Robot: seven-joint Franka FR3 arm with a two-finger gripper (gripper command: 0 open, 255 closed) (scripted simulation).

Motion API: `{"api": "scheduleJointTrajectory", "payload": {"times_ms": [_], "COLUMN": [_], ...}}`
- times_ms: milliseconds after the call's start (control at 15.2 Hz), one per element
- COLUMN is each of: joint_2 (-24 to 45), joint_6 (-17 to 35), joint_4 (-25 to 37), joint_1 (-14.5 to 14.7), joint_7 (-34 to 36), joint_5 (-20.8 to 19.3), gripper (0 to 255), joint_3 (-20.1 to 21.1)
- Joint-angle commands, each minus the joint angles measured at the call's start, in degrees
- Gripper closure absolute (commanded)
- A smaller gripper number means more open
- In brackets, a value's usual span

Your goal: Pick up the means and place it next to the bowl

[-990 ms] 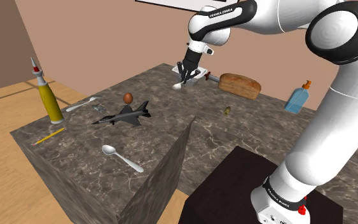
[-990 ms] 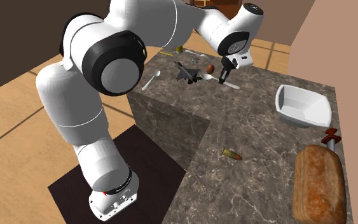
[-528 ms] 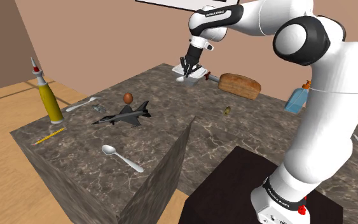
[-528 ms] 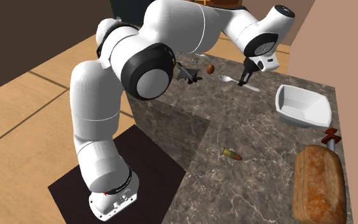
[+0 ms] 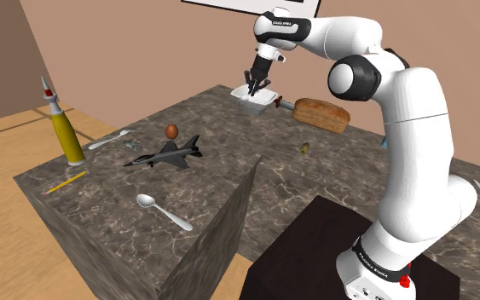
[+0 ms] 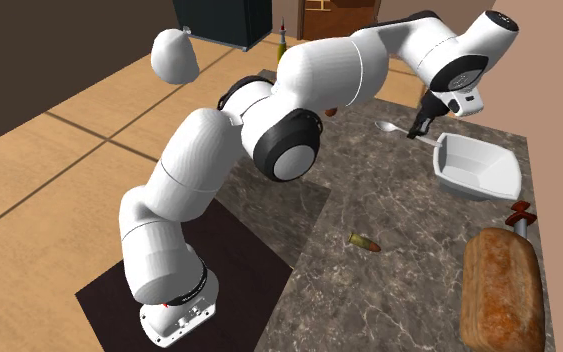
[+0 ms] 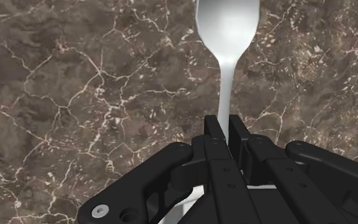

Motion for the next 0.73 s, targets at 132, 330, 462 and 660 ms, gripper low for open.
{"api": "scheduleJointTrajectory", "payload": {"times_ms": [132, 330, 462, 660], "joint_2": [0.95, 0.87, 0.92, 1.13], "joint_6": [1.88, 4.18, 5.65, 7.75], "joint_4": [-1.00, -3.43, -4.87, -6.80], "joint_1": [-0.12, -0.02, 0.04, 0.11], "joint_7": [-0.62, -1.09, -1.39, -1.83], "joint_5": [0.12, 0.23, 0.31, 0.45], "gripper": [255, 255, 255, 255], "joint_3": [0.01, 0.02, 0.03, 0.06]}}
